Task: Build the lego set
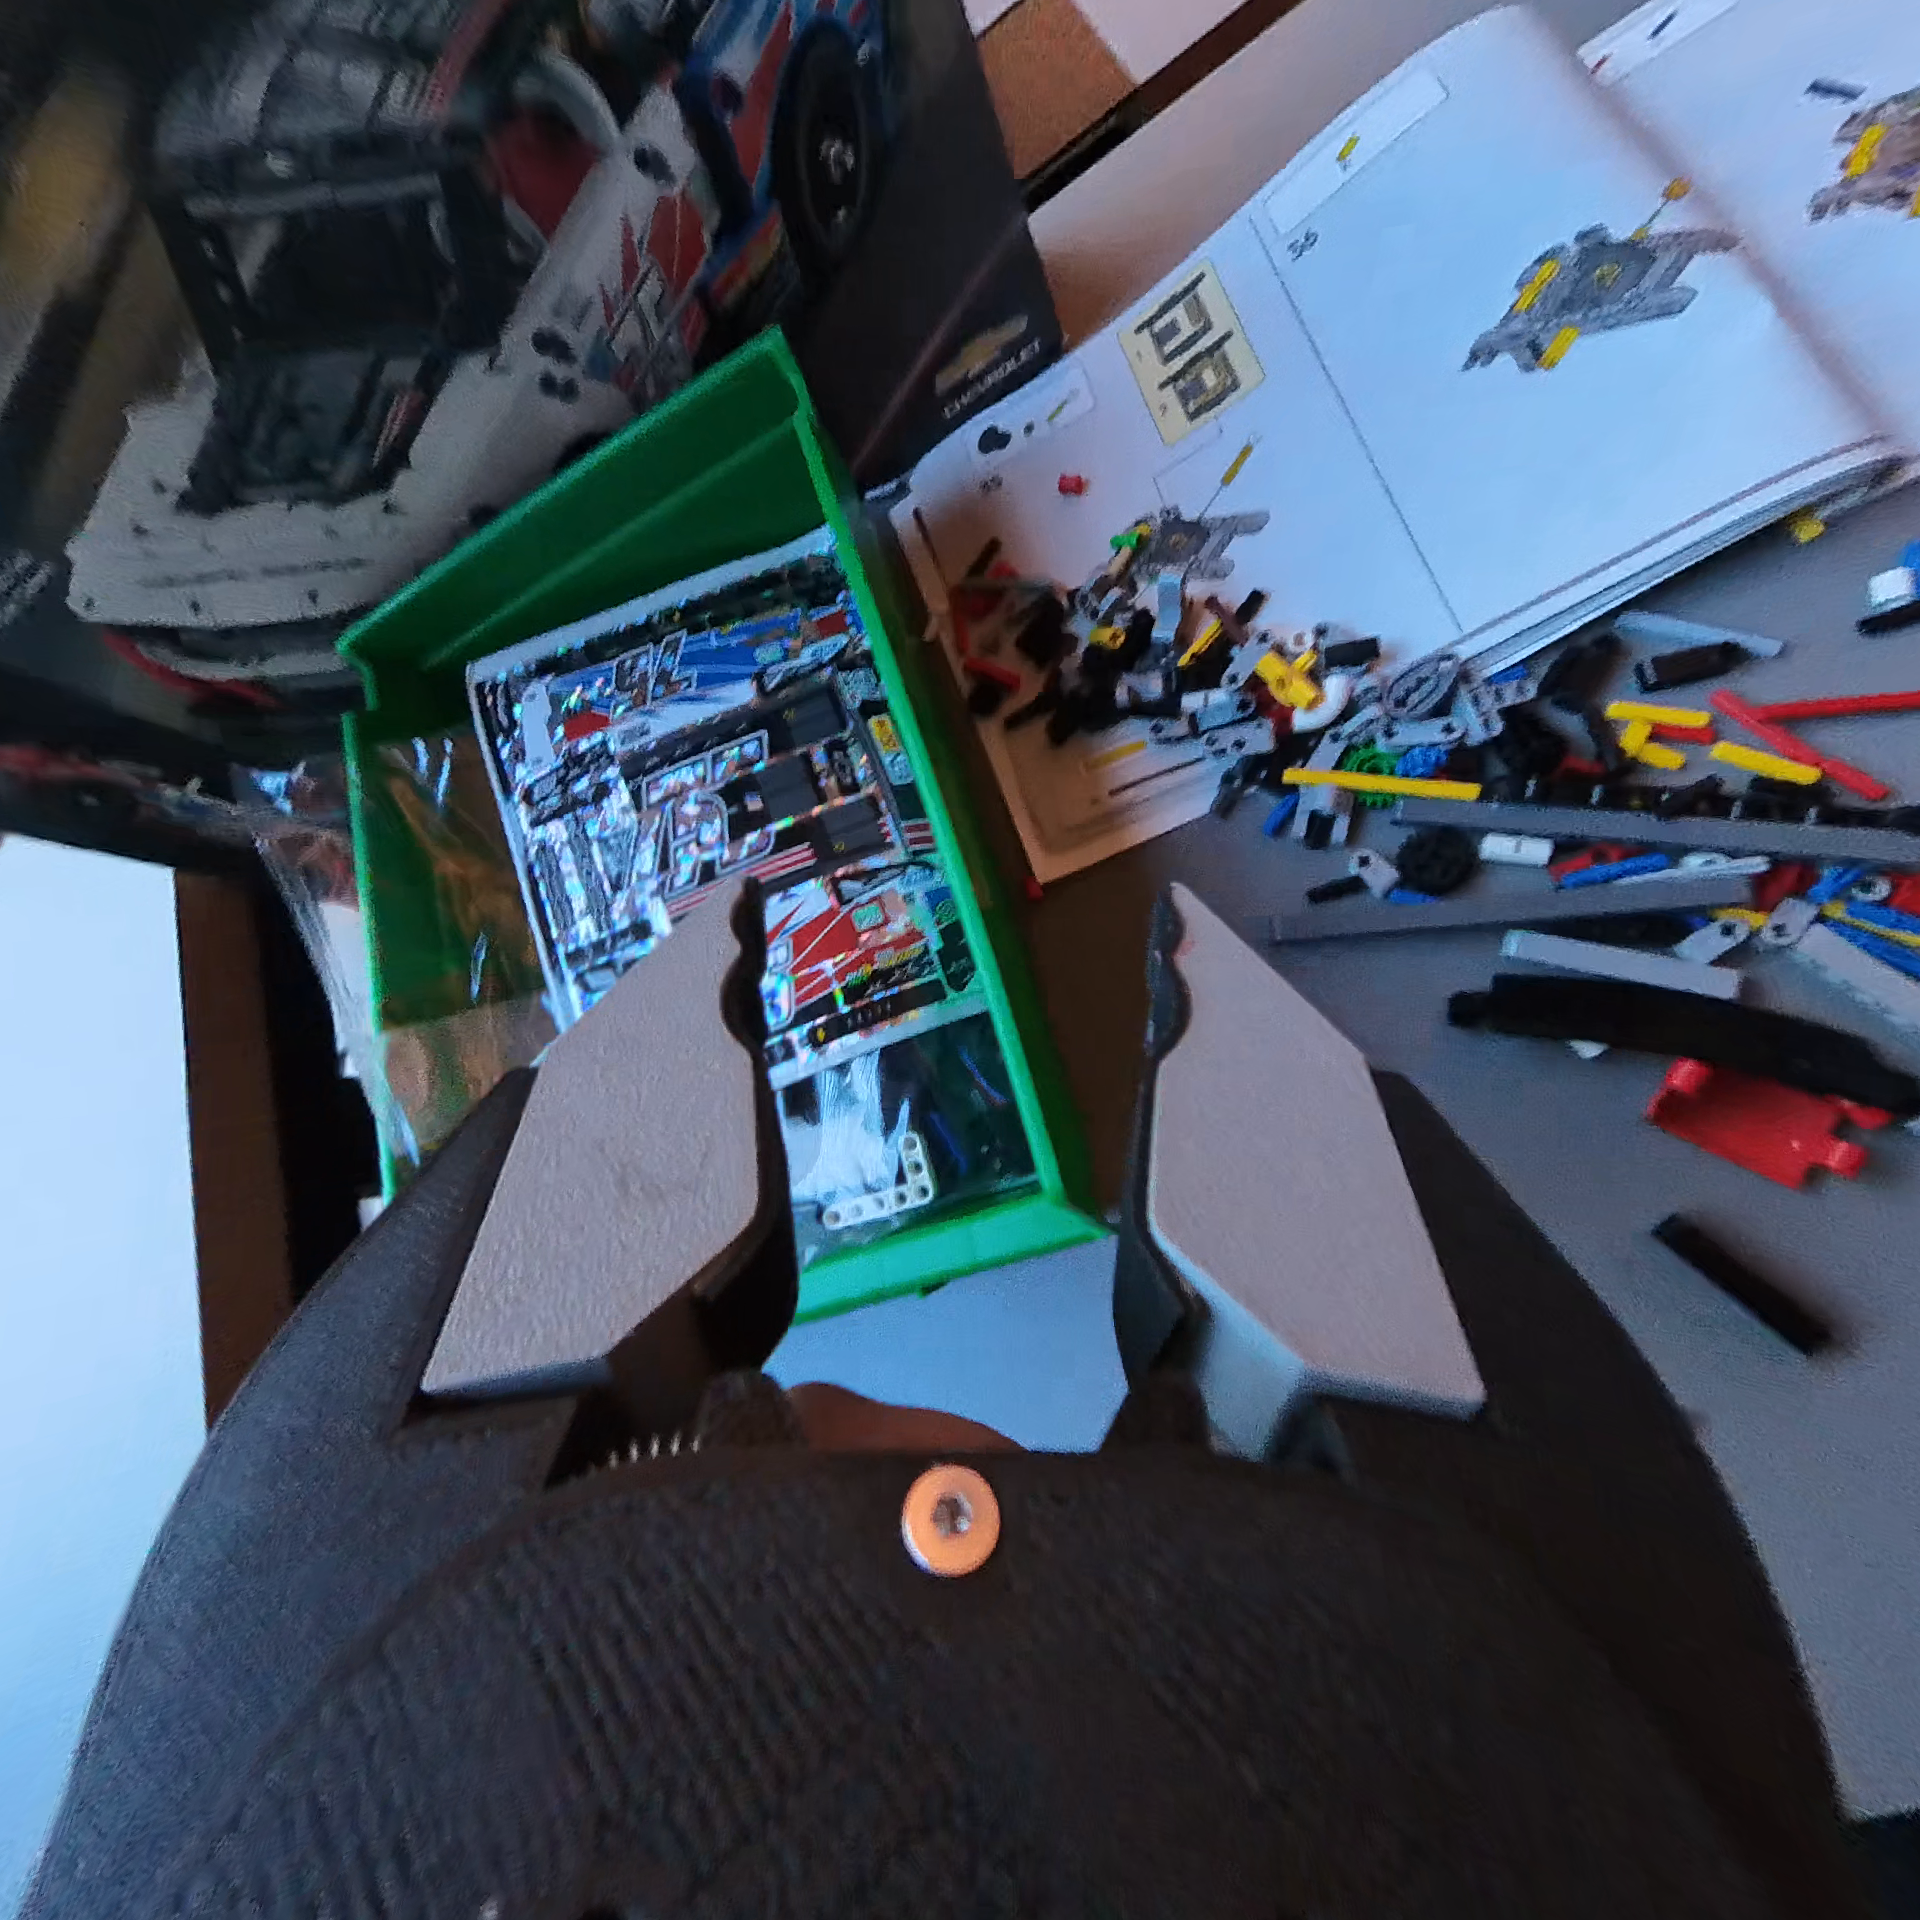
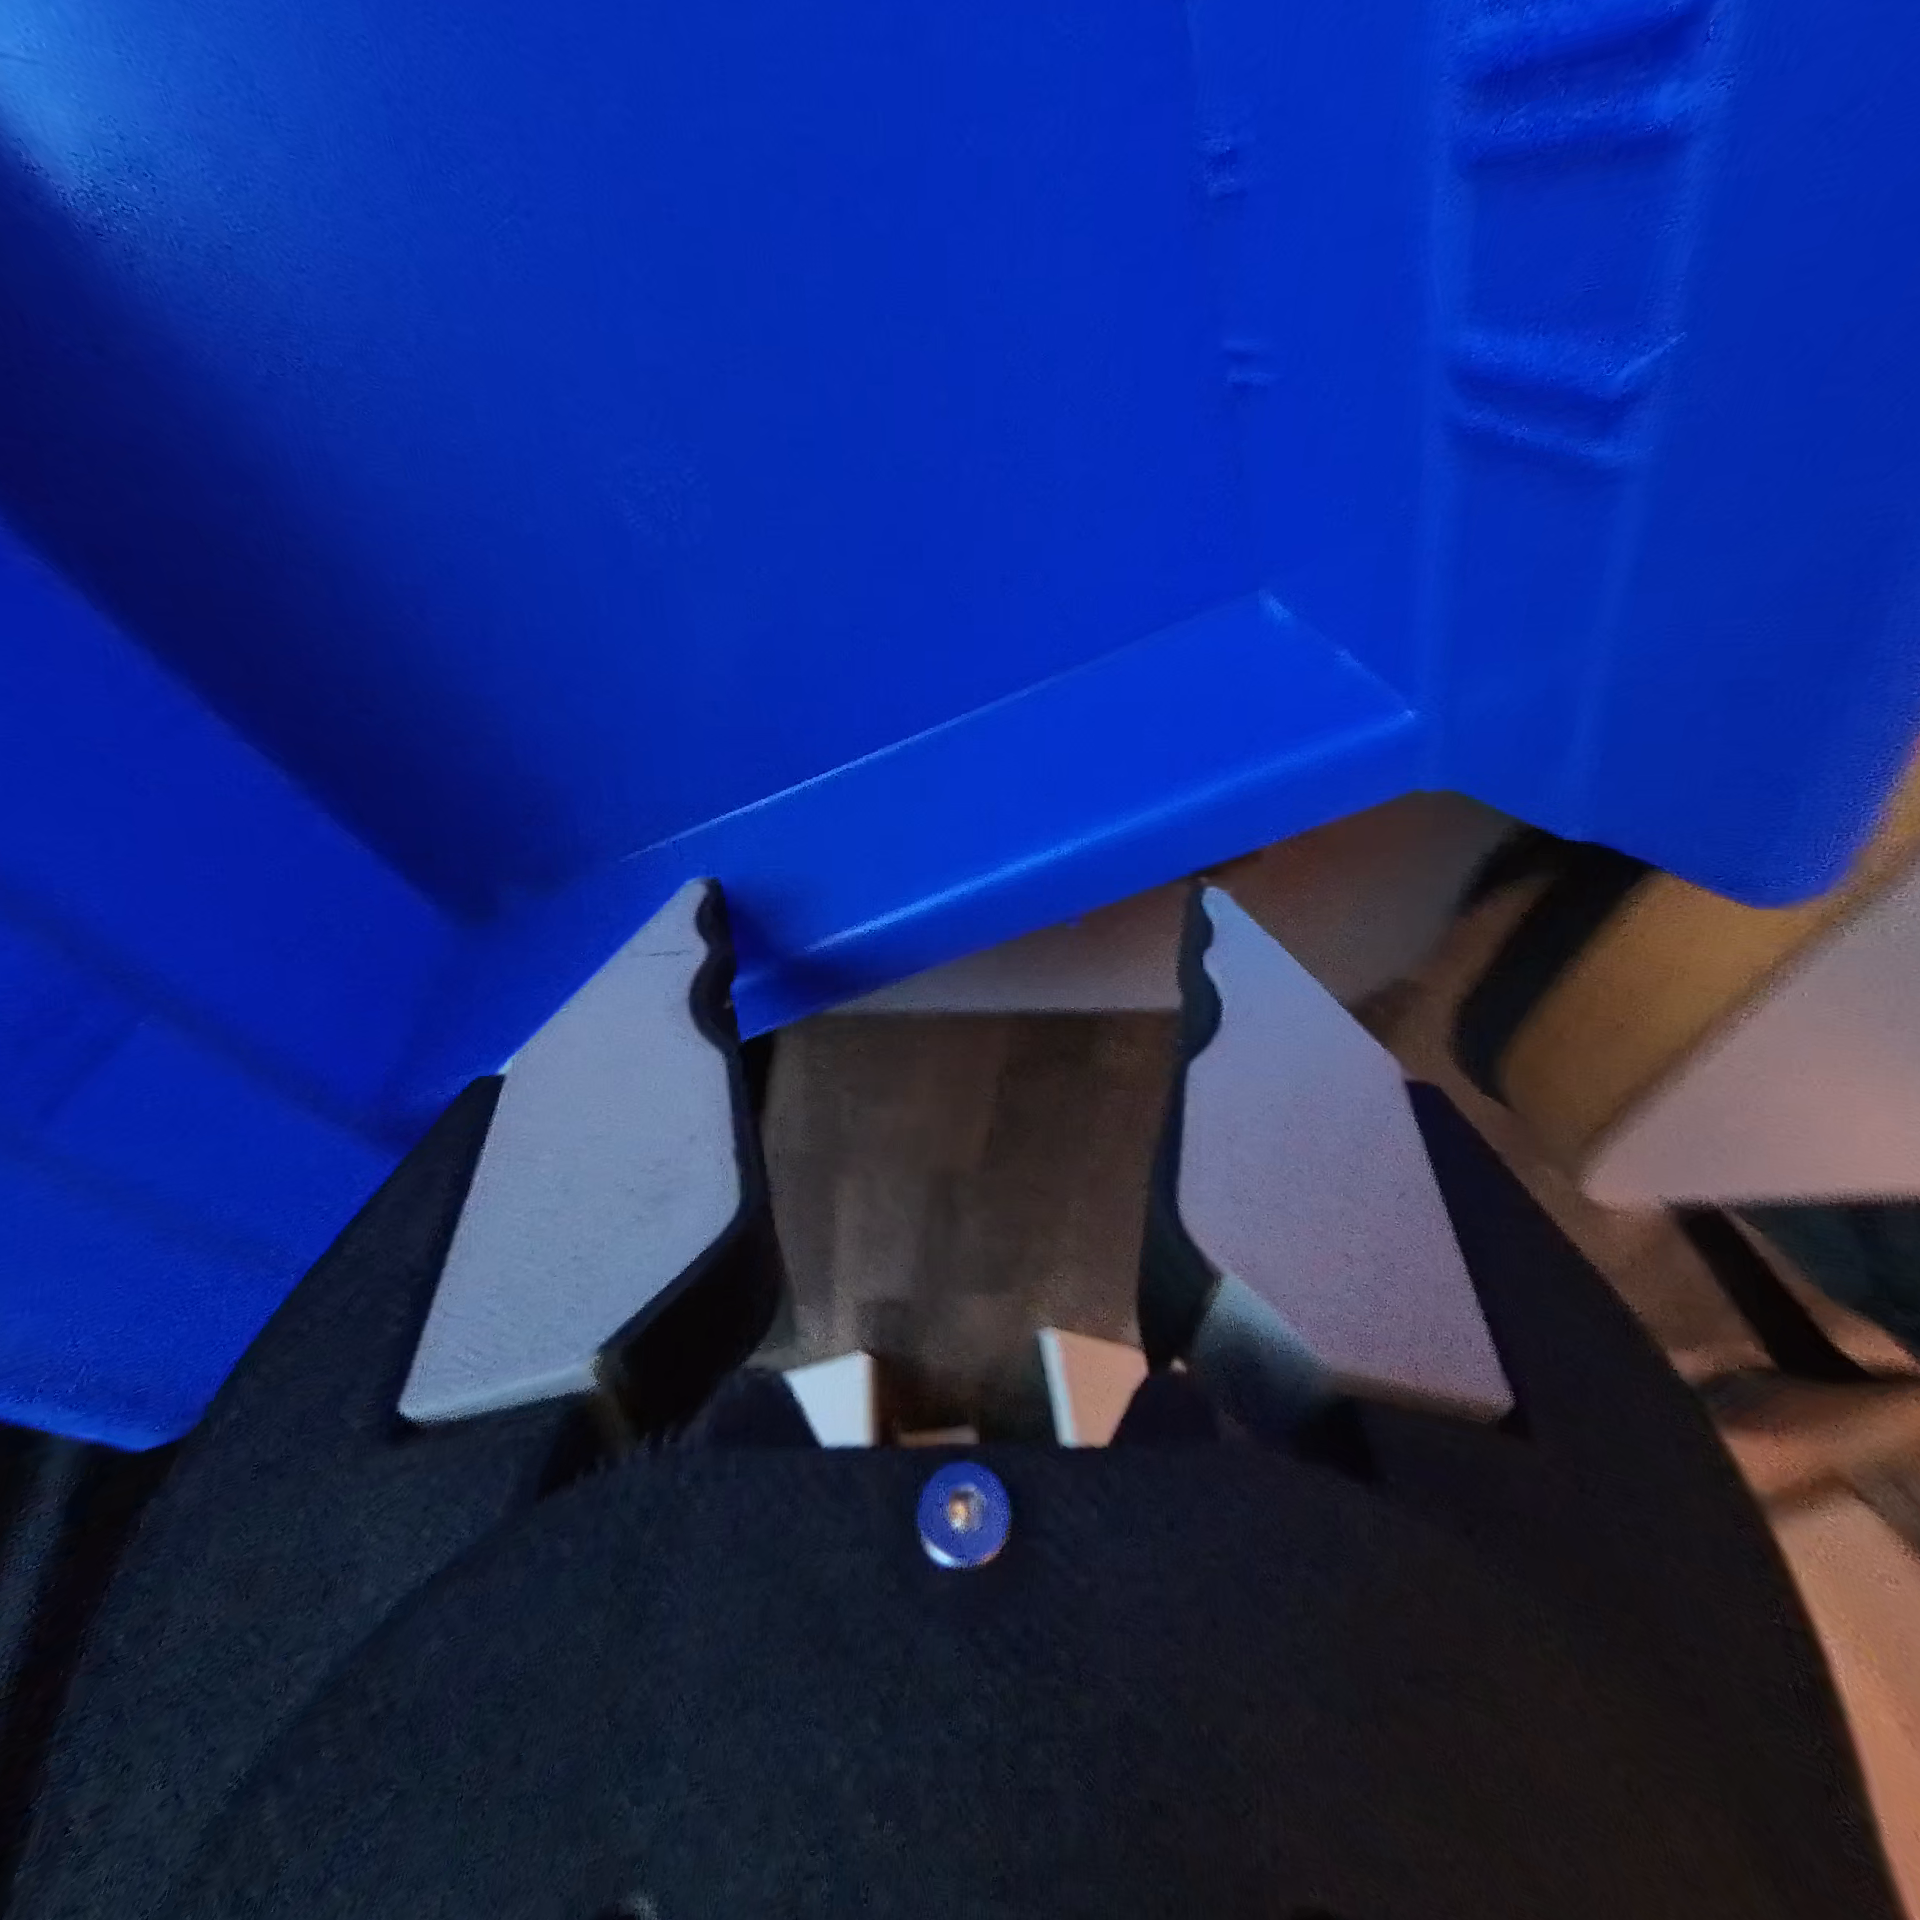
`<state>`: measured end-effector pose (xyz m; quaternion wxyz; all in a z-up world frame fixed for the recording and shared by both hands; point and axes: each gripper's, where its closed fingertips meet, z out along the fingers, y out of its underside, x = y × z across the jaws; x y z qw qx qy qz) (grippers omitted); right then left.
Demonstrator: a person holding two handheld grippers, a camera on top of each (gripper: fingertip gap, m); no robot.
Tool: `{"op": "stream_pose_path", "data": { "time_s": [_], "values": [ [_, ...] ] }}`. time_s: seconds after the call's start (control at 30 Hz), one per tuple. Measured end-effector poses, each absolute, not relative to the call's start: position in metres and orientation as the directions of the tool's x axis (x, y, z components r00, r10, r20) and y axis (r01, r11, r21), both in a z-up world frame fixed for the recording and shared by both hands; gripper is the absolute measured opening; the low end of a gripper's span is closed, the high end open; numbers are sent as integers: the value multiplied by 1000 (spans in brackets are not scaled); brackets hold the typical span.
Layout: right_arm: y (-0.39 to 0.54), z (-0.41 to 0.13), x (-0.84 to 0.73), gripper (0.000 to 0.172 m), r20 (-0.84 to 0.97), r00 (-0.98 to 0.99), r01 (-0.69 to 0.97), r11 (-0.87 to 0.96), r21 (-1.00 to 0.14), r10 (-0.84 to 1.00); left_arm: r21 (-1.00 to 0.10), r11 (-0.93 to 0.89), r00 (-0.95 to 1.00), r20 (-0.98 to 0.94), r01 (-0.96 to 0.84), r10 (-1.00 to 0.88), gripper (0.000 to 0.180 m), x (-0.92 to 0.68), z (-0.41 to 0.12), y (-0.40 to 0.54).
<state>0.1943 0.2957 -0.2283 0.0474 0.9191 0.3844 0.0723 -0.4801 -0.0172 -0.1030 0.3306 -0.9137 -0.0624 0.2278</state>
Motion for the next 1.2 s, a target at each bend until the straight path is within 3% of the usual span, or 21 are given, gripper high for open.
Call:
{"op": "stream_pose_path", "data": {
  "time_s": [0.1,0.13,0.3,0.43,0.53,0.67,0.77,0.83,1.0,1.1,1.2],
  "values": [
    [311,-217,193,69,235,642,723,-679,132,730,-630,-777,891,-356,-7,280,71,-481,-122,-26],
    [312,-218,189,76,235,642,723,-678,132,730,-619,-786,895,-352,-3,275,71,-480,-131,-27],
    [331,-215,197,68,371,608,715,-687,129,702,-536,-844,867,-427,-14,256,59,-485,-163,-29],
    [339,-184,215,66,449,601,720,-692,55,661,-519,-855,861,-438,-10,257,42,-487,-174,-29],
    [340,-141,213,59,499,607,744,-664,-83,618,-543,-839,861,-421,13,285,32,-487,-177,-31],
    [323,-74,121,38,419,582,807,-430,-405,697,-565,-825,851,-423,20,310,30,-485,-186,-35],
    [269,-36,-14,18,276,328,776,-91,-624,904,-591,-807,821,-457,9,343,25,-488,-185,-36],
    [237,-25,-96,9,265,150,712,82,-697,953,-609,-793,803,-471,4,365,19,-491,-184,-37],
    [178,-61,-287,26,283,-208,602,351,-718,936,-640,-766,792,-435,63,428,39,-500,-191,-40],
    [164,-102,-385,22,254,-293,579,383,-720,922,-713,-699,812,-378,52,445,8,-498,-185,-29],
    [160,-139,-457,17,162,-313,603,328,-728,936,-744,-663,811,-337,81,477,5,-497,-184,-28]
  ]
}}
